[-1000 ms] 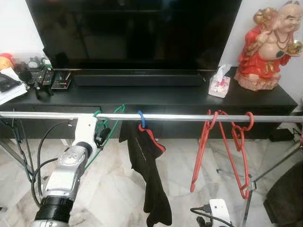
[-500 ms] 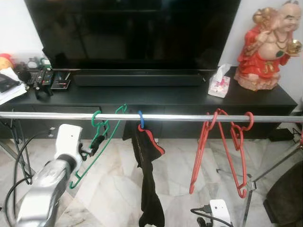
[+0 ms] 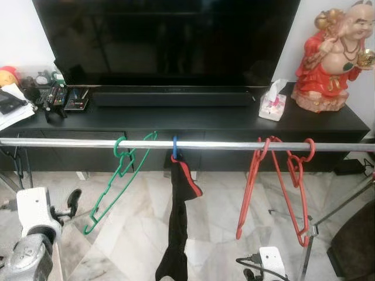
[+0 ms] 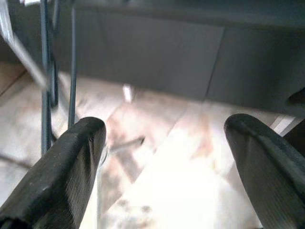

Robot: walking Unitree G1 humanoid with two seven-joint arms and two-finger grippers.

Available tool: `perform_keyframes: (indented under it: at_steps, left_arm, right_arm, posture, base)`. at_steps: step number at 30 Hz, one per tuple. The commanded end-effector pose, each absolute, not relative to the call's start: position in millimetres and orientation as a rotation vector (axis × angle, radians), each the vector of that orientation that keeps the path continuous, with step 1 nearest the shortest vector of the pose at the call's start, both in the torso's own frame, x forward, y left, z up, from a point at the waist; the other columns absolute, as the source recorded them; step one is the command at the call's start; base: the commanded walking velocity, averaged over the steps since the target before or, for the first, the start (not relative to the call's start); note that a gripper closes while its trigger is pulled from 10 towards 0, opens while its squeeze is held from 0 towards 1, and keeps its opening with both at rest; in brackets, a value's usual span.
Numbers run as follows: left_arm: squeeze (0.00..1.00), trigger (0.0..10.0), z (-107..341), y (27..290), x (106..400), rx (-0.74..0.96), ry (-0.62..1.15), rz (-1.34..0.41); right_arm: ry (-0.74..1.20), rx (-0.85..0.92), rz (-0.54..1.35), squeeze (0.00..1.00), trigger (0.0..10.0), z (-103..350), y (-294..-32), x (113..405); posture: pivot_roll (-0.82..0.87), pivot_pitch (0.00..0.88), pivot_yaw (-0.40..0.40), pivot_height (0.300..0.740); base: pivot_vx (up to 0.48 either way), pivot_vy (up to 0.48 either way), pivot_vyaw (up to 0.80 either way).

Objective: Hang hanger

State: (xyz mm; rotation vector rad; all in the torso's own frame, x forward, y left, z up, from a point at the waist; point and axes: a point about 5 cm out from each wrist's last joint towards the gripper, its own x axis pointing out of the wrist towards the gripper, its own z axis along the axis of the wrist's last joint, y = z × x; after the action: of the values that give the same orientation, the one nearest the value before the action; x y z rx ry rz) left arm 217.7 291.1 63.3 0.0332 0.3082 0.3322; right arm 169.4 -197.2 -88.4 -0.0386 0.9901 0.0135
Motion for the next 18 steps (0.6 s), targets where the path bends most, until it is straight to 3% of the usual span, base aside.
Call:
perform_keyframes:
  at_steps: [1,11,18]
  left_arm:
    - [0.00,10.0,47,288,216,0.039,0.362,0.336]
    - [0.00,10.0,-30,279,185,0.155,0.686,0.319]
    - [0.00,10.0,-68,254,165,0.263,0.878,0.135]
  right_arm:
    - [0.999,-0.042,0.009,0.00,10.0,-89,-199,167]
    - [0.999,-0.040,0.006,0.00,10.0,-90,-198,166]
    - [0.998,-0.037,0.003,0.00,10.0,-90,-197,166]
  posture:
    - [-0.03,0.000,-0.038,0.740]
    - [-0.04,0.000,-0.035,0.740]
    - [-0.04,0.000,-0.031,0.740]
  base:
    - [0.000,0.000,0.00]
    - [0.000,0.000,0.00]
    - [0.000,0.000,0.00]
